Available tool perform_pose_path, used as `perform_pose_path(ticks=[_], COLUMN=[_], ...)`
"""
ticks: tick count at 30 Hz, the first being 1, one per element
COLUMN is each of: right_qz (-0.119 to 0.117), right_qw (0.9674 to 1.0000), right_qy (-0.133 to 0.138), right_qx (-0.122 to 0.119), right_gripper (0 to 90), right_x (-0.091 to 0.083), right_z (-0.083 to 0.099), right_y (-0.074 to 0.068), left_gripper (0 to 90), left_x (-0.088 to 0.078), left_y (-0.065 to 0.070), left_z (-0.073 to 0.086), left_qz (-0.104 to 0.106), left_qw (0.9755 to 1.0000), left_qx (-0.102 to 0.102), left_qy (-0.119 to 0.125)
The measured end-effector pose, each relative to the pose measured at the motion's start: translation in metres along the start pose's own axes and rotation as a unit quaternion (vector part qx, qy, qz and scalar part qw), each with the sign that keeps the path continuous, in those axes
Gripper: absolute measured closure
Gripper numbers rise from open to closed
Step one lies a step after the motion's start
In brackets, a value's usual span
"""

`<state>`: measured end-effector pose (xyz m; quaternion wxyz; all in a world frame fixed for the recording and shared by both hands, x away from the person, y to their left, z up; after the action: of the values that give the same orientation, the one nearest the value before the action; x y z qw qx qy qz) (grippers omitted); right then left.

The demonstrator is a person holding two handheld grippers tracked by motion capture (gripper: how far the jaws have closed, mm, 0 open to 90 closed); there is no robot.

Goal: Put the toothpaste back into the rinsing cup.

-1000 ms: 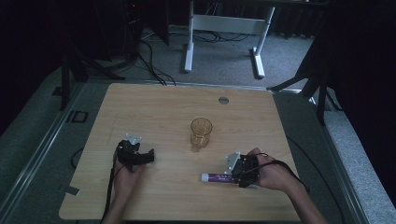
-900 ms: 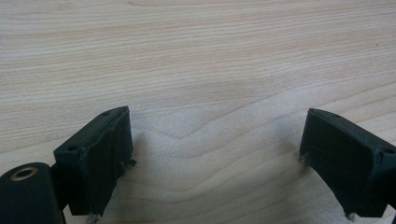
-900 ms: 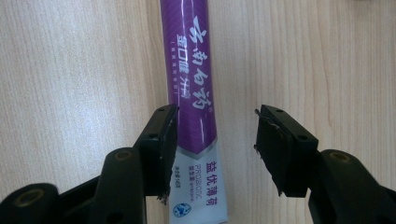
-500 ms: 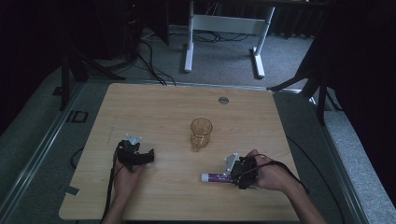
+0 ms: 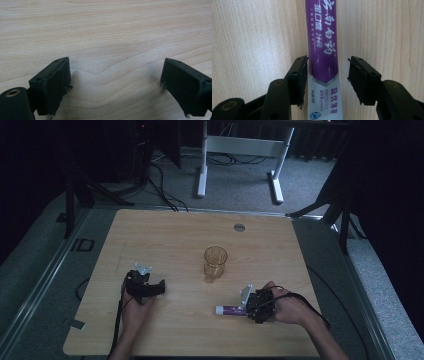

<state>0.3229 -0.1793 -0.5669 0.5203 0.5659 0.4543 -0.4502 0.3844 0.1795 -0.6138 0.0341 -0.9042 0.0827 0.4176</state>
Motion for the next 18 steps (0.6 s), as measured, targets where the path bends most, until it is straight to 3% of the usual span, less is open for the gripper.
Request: perform_pose_path(ticks=[18], right_qz=[-0.020], right_qw=[0.9997], right_qy=[-0.012], right_qx=[-0.005], right_gripper=[50.4], right_x=[0.0099], right_z=[-0.0006], right_y=[-0.0001], left_gripper=[9.7], left_x=[0.0000], left_y=[0.0001], left_z=[0.0000], left_qz=[0.000], left_qw=[1.0000], left_qx=[0.000], left_qy=[0.000])
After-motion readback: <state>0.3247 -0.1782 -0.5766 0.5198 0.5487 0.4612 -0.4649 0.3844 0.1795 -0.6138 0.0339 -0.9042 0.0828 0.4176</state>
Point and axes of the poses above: each handheld gripper's, and its own axes: x roughly forward along the jaws, z roughly out of its underside, y roughly to its right, the point moved 7 cm from there along x, roughly forward along the jaws, and after that the axes turned 4 degrees about -y, right-handed, at the moved point
